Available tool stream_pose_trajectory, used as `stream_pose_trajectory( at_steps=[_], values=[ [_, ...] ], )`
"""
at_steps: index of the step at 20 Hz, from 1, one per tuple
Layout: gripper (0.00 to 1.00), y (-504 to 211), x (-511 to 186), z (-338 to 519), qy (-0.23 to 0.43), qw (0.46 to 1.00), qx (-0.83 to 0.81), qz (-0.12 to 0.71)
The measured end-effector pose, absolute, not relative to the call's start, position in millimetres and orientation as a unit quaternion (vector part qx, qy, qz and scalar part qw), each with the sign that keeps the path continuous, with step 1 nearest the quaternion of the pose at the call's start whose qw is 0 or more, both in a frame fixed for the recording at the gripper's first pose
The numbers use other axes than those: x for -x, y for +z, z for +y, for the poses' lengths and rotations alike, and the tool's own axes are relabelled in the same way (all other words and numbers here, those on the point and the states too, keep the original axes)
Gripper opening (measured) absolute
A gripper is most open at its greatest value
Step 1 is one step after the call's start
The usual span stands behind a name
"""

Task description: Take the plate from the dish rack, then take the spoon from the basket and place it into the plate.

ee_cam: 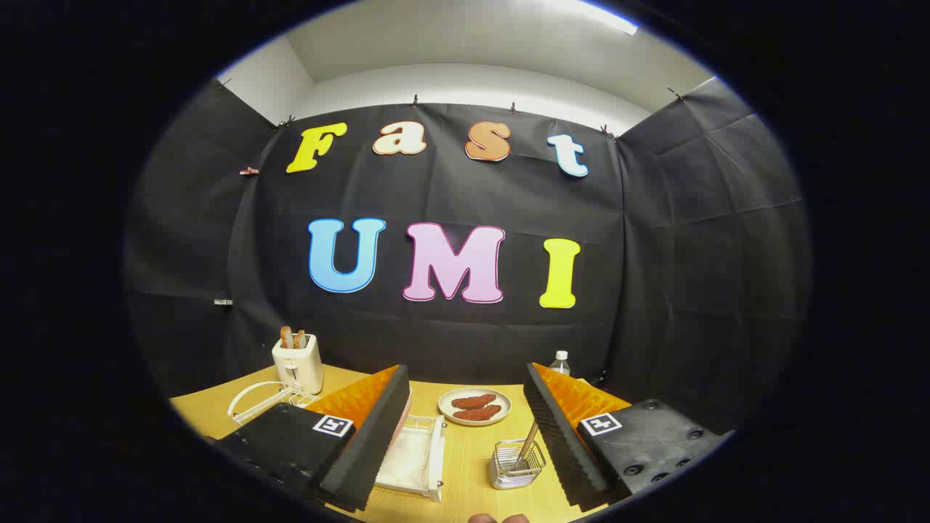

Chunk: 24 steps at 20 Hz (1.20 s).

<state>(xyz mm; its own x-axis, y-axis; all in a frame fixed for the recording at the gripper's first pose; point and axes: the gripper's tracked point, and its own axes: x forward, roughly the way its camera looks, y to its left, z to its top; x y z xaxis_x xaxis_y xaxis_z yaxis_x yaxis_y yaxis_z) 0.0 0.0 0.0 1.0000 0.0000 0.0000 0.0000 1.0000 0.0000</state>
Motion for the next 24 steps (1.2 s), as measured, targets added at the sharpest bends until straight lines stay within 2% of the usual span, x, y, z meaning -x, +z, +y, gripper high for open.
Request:
stream_pose_trajectory(
  at_steps=[24],
  values=[
    [0.97,-24.5,4.3,-16.5,-0.03,0.999,0.005,0.038]
  ],
)
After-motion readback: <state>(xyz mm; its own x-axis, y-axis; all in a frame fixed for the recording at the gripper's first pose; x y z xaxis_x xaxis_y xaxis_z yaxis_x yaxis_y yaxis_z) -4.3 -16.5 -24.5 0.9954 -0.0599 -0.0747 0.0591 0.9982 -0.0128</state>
